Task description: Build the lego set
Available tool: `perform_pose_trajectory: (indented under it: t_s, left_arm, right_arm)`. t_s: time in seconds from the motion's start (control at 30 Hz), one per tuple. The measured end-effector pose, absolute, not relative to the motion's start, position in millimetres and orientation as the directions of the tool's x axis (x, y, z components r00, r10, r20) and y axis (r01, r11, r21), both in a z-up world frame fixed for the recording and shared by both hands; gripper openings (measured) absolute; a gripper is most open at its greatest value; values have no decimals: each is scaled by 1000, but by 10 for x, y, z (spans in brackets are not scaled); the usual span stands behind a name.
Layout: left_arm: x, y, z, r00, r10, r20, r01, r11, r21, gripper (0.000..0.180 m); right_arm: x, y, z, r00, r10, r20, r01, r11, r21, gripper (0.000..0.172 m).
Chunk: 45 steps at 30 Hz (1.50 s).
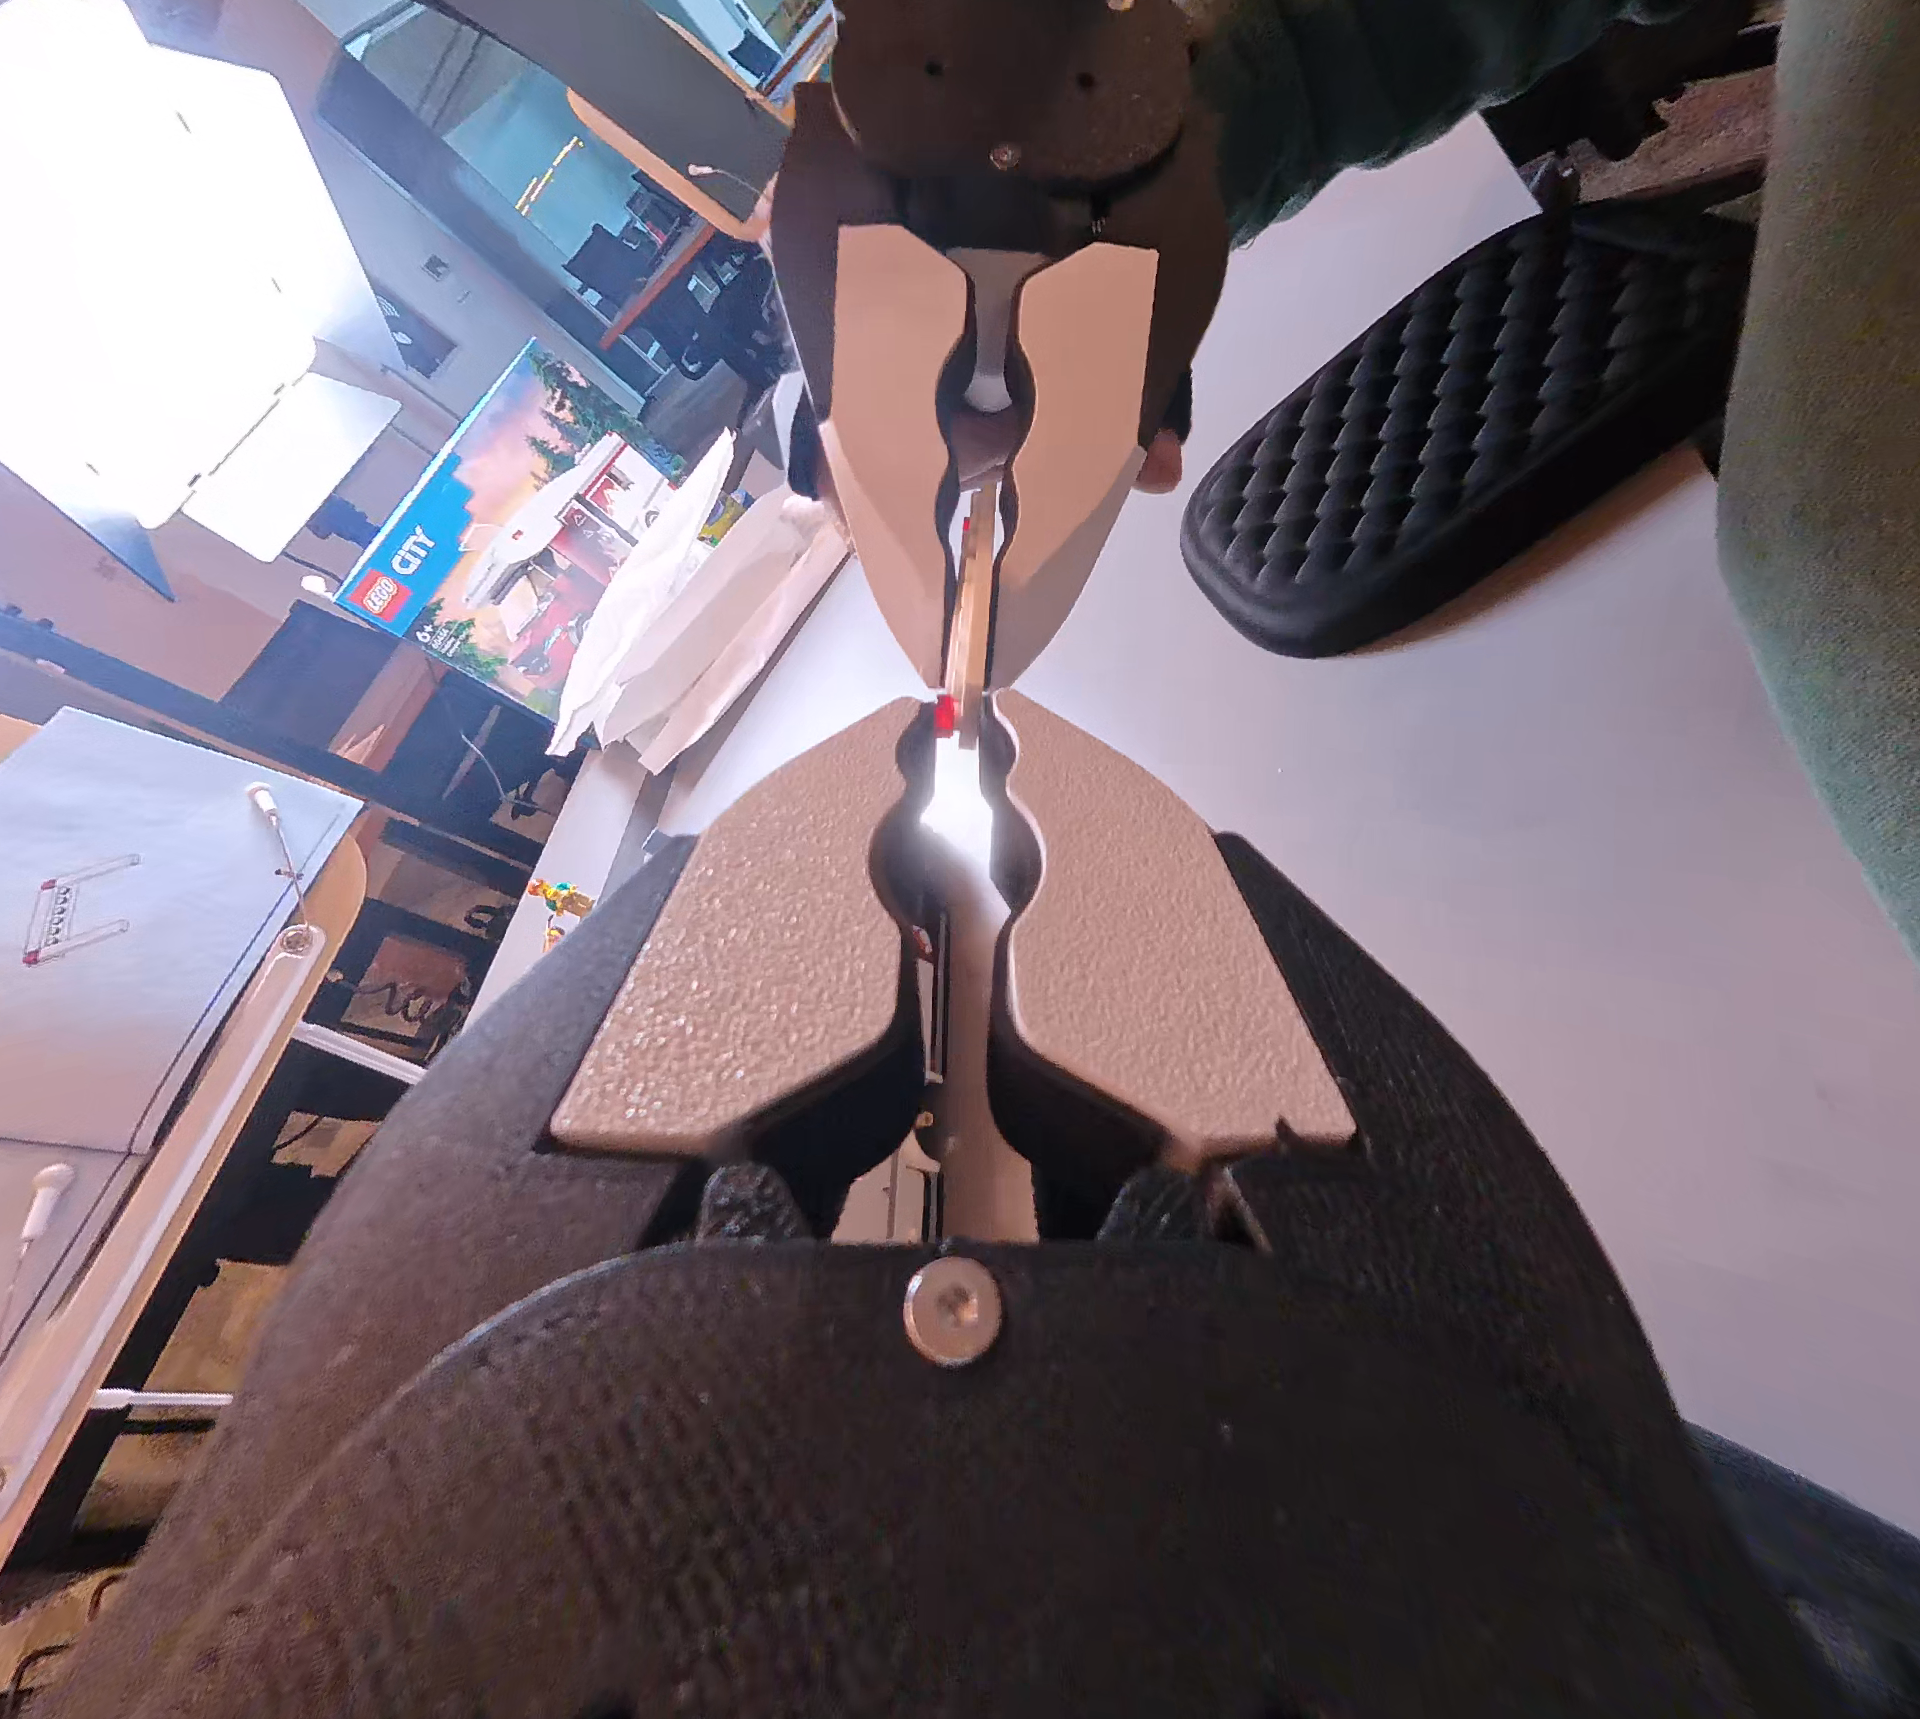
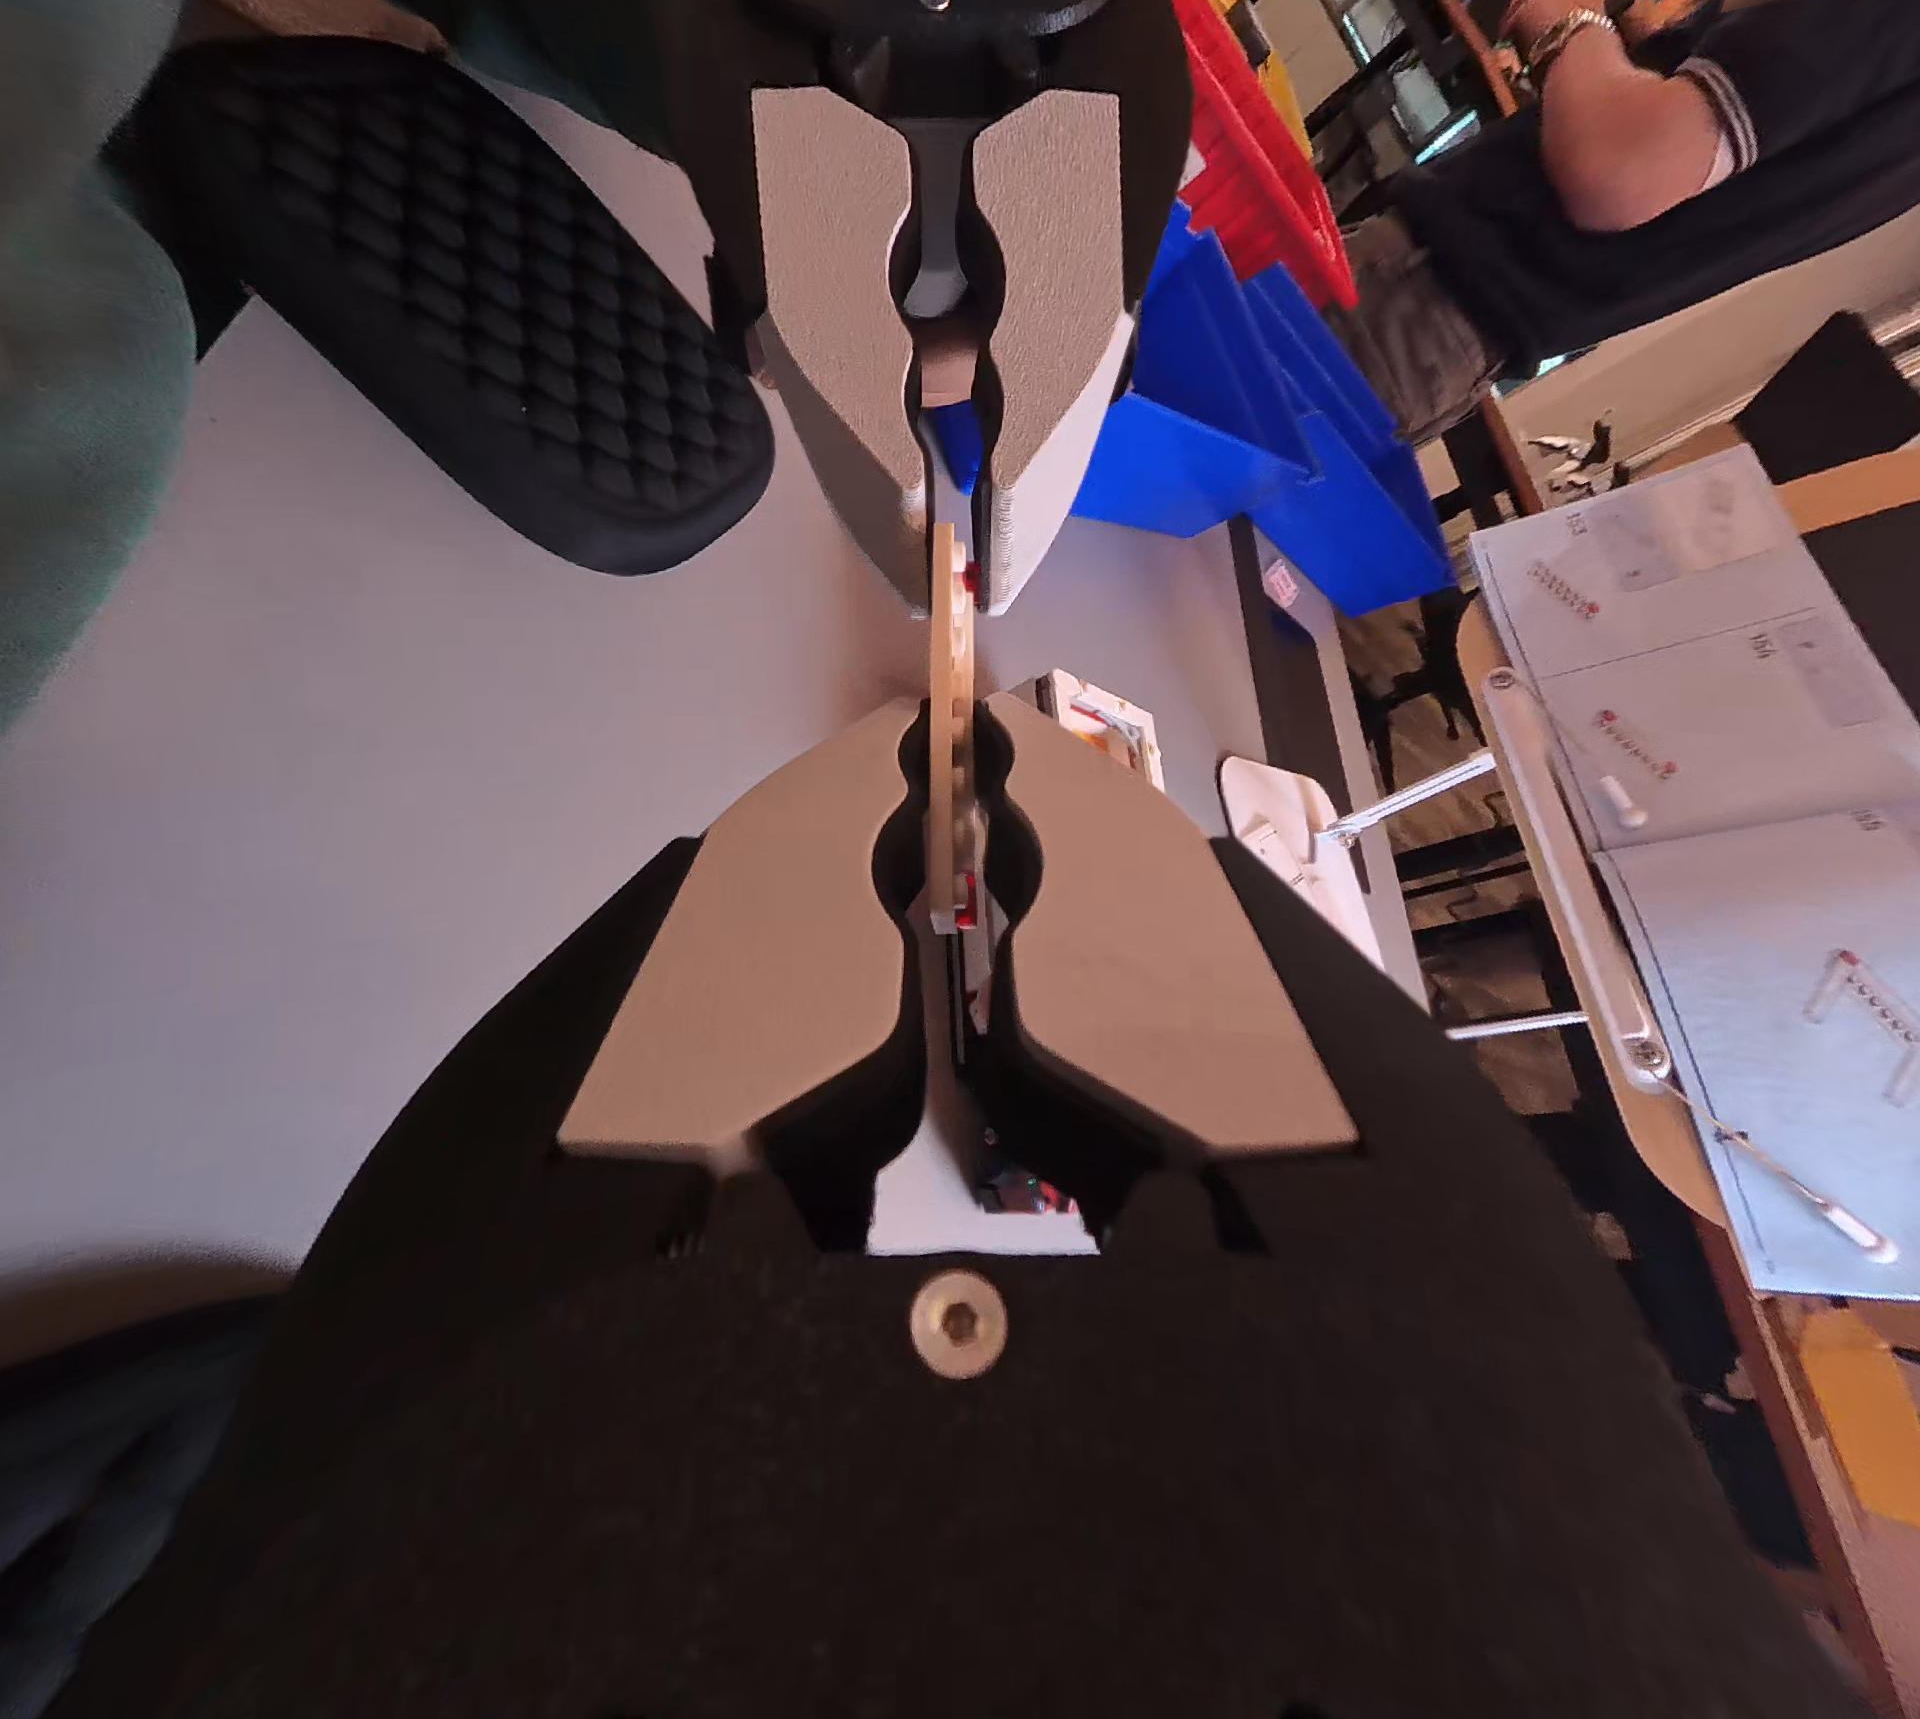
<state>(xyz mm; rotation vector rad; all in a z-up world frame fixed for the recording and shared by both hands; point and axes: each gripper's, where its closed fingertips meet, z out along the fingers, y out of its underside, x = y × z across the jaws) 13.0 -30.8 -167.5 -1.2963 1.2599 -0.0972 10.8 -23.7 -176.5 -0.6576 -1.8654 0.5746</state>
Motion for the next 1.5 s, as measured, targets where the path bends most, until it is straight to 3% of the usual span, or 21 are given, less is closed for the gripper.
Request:
perform_pose_trajectory:
  t_s: [0.5,0.63,0.67,0.73,0.8,0.9,1.0,1.13,1.23,1.3,1.4,1.5]
  left_arm:
    - [126,-427,-1849,290,-668,-686,-643,395,-656,6]
    - [72,-331,-1851,393,-709,-585,-542,335,-771,6]
    - [46,-288,-1845,445,-730,-518,-487,289,-824,9]
    - [-6,-211,-1917,502,-809,-307,-375,117,-920,43]
    - [-9,-207,-1898,496,-867,-42,-186,-59,-981,45]
    - [-8,-153,-1811,432,-863,261,48,-267,-963,44]
    - [13,-82,-1866,414,-849,328,59,-335,-940,30]
    - [24,-33,-1974,479,-861,171,-87,-241,-967,18]
    - [3,-14,-1984,491,-866,93,-142,-185,-972,18]
    - [-18,2,-2013,491,-871,23,-175,-124,-977,18]
    - [-78,4,-2049,478,-878,-23,-187,-76,-979,18]
    - [-109,-4,-2100,470,-881,-64,-206,-39,-978,18]
  right_arm:
    - [107,-356,-1955,-418,742,523,224,643,-732,6]
    - [48,-248,-1961,-342,753,562,236,648,-724,6]
    - [30,-207,-1961,-321,745,585,243,661,-710,6]
    - [4,-95,-1954,-260,716,648,257,699,-668,5]
    - [-10,1,-1950,-200,657,727,264,750,-606,6]
    - [-52,66,-1961,-144,525,839,267,837,-477,6]
    - [-111,77,-1957,-112,393,913,259,898,-355,6]
    - [-152,100,-1971,-115,350,930,252,916,-313,6]
    - [-168,112,-2011,-135,477,869,245,865,-437,9]
    - [-162,121,-2067,-184,629,756,252,773,-582,15]
    - [-99,154,-2145,-270,839,473,295,540,-788,28]
    - [-32,139,-2245,-348,916,201,356,327,-875,29]
